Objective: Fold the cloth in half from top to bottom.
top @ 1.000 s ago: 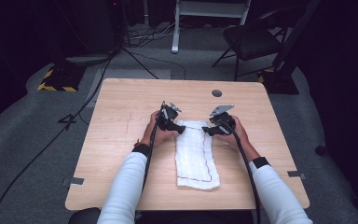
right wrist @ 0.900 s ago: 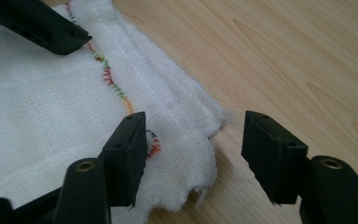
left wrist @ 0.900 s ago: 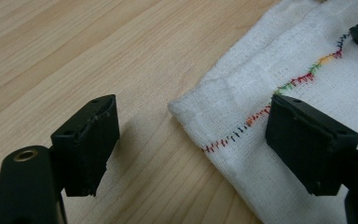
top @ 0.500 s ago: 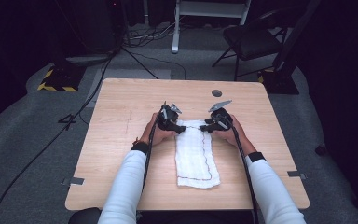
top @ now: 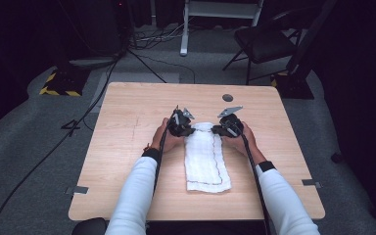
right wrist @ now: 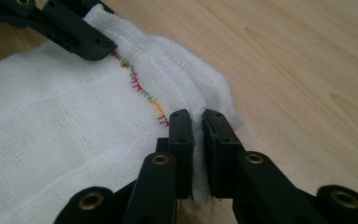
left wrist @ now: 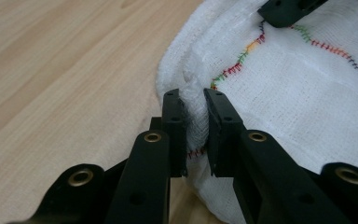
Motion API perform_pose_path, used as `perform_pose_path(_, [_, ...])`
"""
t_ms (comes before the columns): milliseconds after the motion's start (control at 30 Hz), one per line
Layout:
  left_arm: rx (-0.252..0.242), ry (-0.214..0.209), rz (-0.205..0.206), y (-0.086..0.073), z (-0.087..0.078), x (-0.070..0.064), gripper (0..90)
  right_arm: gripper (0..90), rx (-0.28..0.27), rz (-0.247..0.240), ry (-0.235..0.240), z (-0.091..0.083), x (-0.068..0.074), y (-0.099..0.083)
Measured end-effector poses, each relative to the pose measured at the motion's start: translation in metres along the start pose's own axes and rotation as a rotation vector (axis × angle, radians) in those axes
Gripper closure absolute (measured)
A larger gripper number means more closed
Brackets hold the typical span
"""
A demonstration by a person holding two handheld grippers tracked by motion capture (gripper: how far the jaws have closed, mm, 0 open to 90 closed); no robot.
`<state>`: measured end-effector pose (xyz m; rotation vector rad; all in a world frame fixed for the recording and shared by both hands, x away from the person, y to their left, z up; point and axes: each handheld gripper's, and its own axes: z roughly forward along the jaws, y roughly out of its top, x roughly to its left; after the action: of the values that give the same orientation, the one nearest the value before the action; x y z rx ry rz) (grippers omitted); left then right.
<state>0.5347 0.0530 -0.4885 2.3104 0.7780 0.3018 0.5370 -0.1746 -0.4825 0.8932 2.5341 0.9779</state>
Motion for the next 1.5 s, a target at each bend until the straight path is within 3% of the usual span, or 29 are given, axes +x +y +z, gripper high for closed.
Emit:
perform_pose_path(233, [-0.045,0.038,0.007,0.018,-0.007,0.005,79.6,83.1,-0.058,-0.007,-0.073,-0.012,-0.003,0.009])
perform_pose_path(400, [-0.071,0.062,0.044,0.031,-0.02,0.003,79.7,83.2,-0.106,-0.011,-0.11,-0.027,-0.006,0.019])
perform_pose_path(567, [-0.092,0.054,0.061,0.036,-0.031,-0.003,79.6,83.3,-0.13,-0.021,-0.116,-0.041,-0.004,0.023])
perform_pose_path(800, [-0.117,0.009,0.088,0.026,-0.042,-0.014,79.3,83.4,-0.146,-0.039,-0.096,-0.05,0.007,0.014])
perform_pose_path(1100, [-0.123,-0.069,0.155,0.005,-0.06,-0.036,79.3,83.4,-0.171,-0.079,0.0,-0.069,0.025,-0.008])
perform_pose_path(1233, [-0.115,-0.071,0.201,-0.001,-0.066,-0.047,78.8,83.3,-0.179,-0.093,0.039,-0.079,0.034,-0.018])
perform_pose_path(1333, [-0.131,-0.1,0.198,-0.009,-0.071,-0.055,78.8,83.3,-0.181,-0.112,0.056,-0.085,0.041,-0.024])
perform_pose_path(1500, [-0.114,-0.127,0.233,-0.022,-0.075,-0.069,79.1,83.3,-0.187,-0.143,0.093,-0.097,0.055,-0.034])
